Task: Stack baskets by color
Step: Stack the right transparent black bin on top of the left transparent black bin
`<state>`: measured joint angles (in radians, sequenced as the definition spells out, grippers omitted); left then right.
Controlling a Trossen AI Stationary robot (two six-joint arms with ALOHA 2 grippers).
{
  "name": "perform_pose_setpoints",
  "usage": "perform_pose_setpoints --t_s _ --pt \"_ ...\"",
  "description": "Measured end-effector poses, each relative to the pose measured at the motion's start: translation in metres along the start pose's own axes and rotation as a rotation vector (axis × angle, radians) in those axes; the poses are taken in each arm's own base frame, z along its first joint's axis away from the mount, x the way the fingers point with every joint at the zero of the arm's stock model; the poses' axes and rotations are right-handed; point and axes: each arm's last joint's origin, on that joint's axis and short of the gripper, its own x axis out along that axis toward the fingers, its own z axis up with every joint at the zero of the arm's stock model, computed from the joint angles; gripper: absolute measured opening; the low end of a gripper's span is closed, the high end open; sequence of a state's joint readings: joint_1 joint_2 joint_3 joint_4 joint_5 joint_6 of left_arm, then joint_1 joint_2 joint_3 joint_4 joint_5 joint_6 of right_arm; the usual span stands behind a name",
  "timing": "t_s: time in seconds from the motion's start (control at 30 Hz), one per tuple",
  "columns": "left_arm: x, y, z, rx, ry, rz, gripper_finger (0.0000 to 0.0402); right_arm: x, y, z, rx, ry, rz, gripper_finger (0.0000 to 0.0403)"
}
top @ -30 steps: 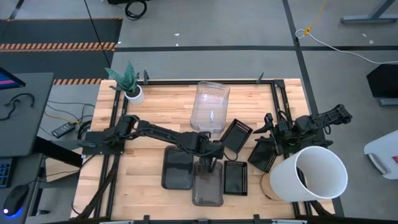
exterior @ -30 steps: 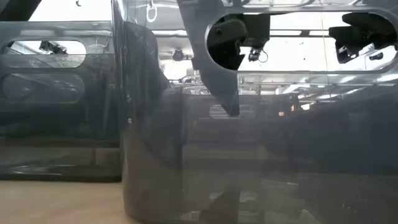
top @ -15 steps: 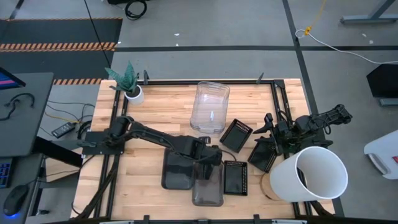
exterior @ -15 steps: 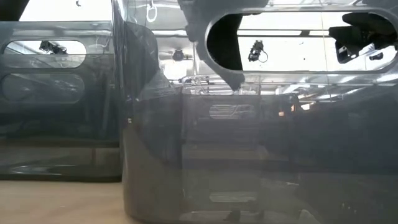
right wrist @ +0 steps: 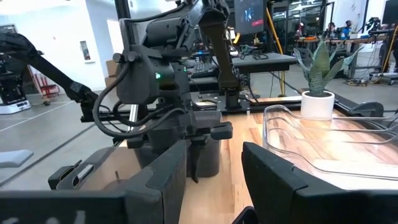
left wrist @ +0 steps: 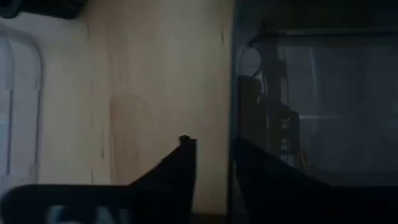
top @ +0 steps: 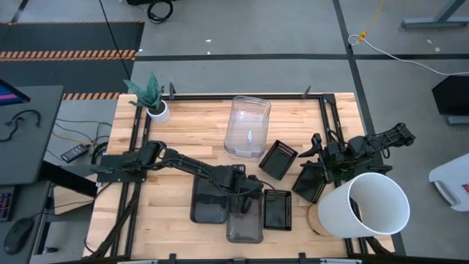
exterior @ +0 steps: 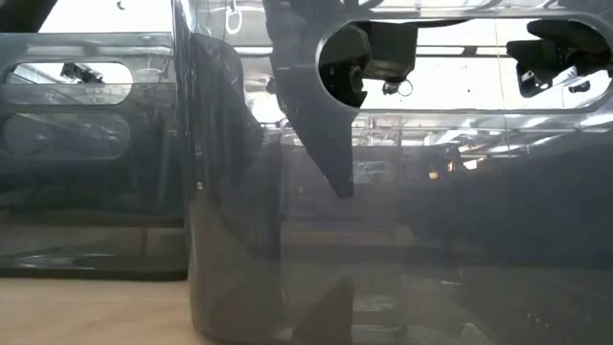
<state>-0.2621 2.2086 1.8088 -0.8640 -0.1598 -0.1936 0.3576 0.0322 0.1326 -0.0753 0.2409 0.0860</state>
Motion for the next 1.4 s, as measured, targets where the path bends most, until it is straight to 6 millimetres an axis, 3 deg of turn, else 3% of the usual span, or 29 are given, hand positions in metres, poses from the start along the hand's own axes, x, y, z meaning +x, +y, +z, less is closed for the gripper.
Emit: perform_pose_setpoints --t_s 0.17,0.33,0.43,0.63,0.83,0.93,1.2,1.3,1.4 --pt "0.000 0.000 -0.001 0.003 0.008 -0.013 0.0020 0.000 0.000 0.000 0.000 -0.001 0.000 0.0161" --pt "-0.014 0.004 0.001 -0.007 -0.002 -0.076 0.0010 0.000 0.000 0.000 0.000 0.000 0.000 0.0161" --pt "-0.036 0.010 0.002 -0.004 -0.037 -0.092 0.0006 0.000 0.000 0.000 0.000 0.000 0.000 0.0161" --pt "-0.098 0.033 0.003 -0.010 -0.158 -0.175 0.0005 0.000 0.000 0.000 0.000 0.000 0.000 0.0161" --pt "-0.159 0.067 -0.024 -0.023 -0.121 -0.179 0.0004 0.000 0.000 0.000 0.000 -0.001 0.000 0.0161" --pt "-0.174 0.080 -0.039 -0.033 -0.048 -0.153 0.0004 0.000 0.000 0.000 0.001 -0.004 0.001 0.0161" --pt "-0.181 0.091 -0.051 0.021 0.023 -0.125 0.0003 0.000 0.000 0.001 0.003 -0.014 0.002 0.0161" --pt "-0.174 0.085 -0.053 0.044 0.023 -0.082 0.0003 0.000 0.000 0.002 0.004 -0.016 0.002 0.0161" --pt "-0.163 0.075 -0.071 0.072 0.078 -0.039 0.0003 0.000 0.000 0.002 0.004 -0.018 0.002 0.0161"
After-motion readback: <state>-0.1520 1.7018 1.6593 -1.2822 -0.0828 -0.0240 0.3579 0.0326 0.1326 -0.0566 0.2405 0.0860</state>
